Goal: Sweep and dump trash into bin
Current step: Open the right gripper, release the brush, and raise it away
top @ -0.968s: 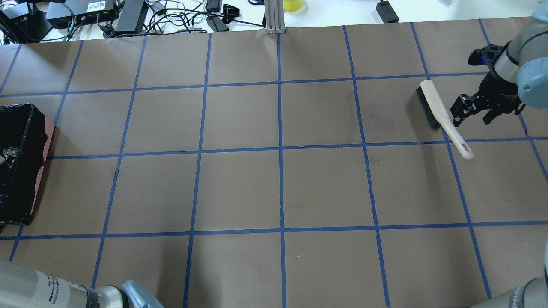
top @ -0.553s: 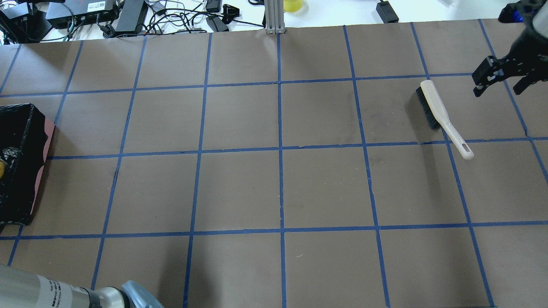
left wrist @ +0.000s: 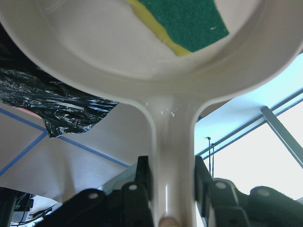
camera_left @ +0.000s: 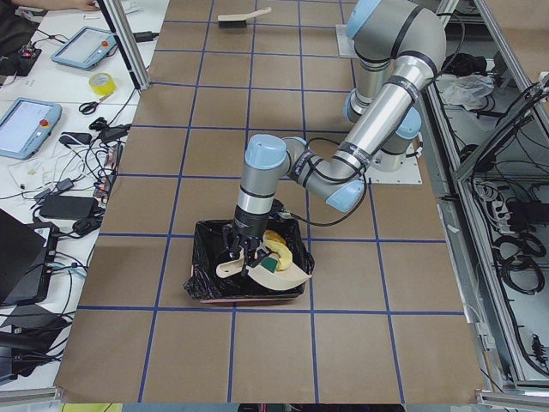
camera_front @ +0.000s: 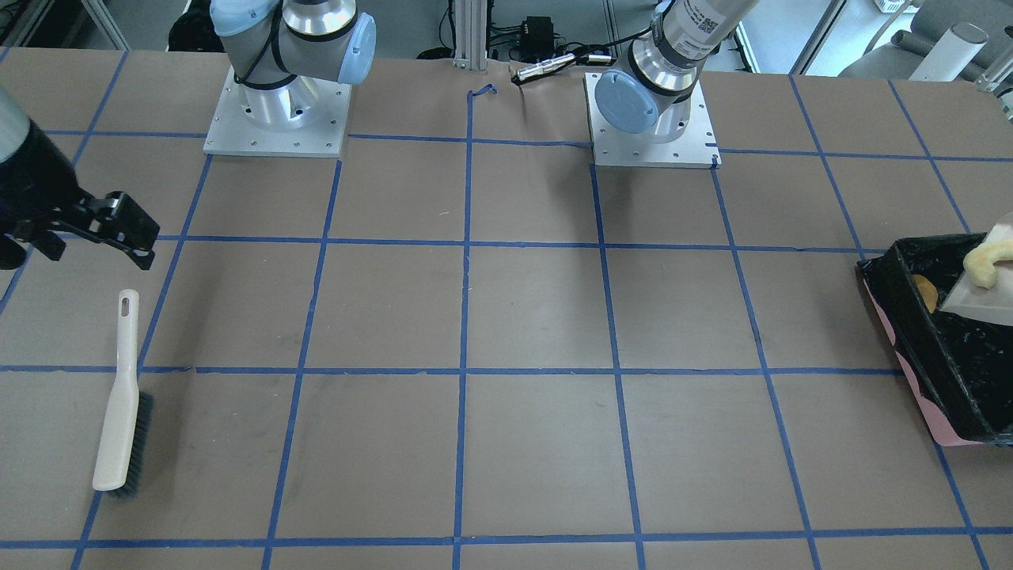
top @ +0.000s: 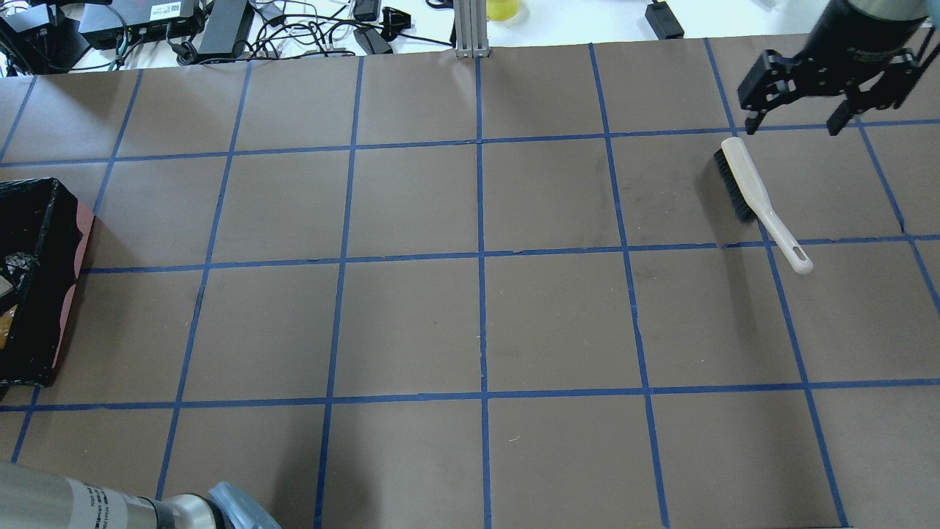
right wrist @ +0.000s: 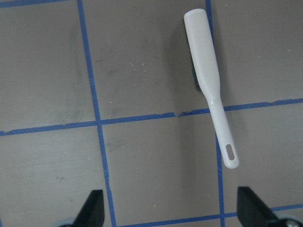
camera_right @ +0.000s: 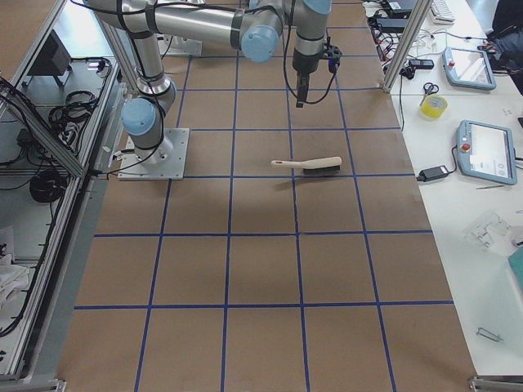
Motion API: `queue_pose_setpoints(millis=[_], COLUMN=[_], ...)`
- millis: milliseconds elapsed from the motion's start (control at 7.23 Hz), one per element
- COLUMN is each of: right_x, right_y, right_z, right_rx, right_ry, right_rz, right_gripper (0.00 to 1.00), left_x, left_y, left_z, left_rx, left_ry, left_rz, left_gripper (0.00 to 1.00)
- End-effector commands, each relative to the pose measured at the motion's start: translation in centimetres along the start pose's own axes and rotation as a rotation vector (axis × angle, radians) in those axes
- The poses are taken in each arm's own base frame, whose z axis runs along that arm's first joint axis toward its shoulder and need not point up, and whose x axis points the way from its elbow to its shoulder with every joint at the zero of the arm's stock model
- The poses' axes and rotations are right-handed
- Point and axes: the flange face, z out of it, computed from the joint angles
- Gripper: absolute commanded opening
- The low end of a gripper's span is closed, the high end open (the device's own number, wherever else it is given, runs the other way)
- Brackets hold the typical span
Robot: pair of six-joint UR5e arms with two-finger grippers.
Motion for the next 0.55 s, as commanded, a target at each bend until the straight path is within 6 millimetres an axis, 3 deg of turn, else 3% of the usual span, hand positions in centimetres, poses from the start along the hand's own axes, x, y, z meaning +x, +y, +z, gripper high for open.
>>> queue_pose_setpoints(millis=[0, 138, 415], right_x=[-3.8, -4.7, -5.9], right_y=[2.5, 2.6, 6.1], right_z=[-2.9, -3.7, -5.1], right_rx=[0.062, 0.111, 0.146], right_ry=[-0.003, -0.005, 0.002], right_rz=[-0.035, -0.035, -0.058], right_gripper=[1.0, 1.0, 1.0], left_x=[-1.1, -1.1, -1.2], left_y=[0.4, 0.6, 0.2], left_z=[-1.6, -2.0, -2.2], left_rx=[-0.061, -0.078, -0.087], left_ry=[-0.001, 0.001, 0.001], left_rz=[0.01, 0.008, 0.008], left_gripper=[0.0, 0.0, 0.0])
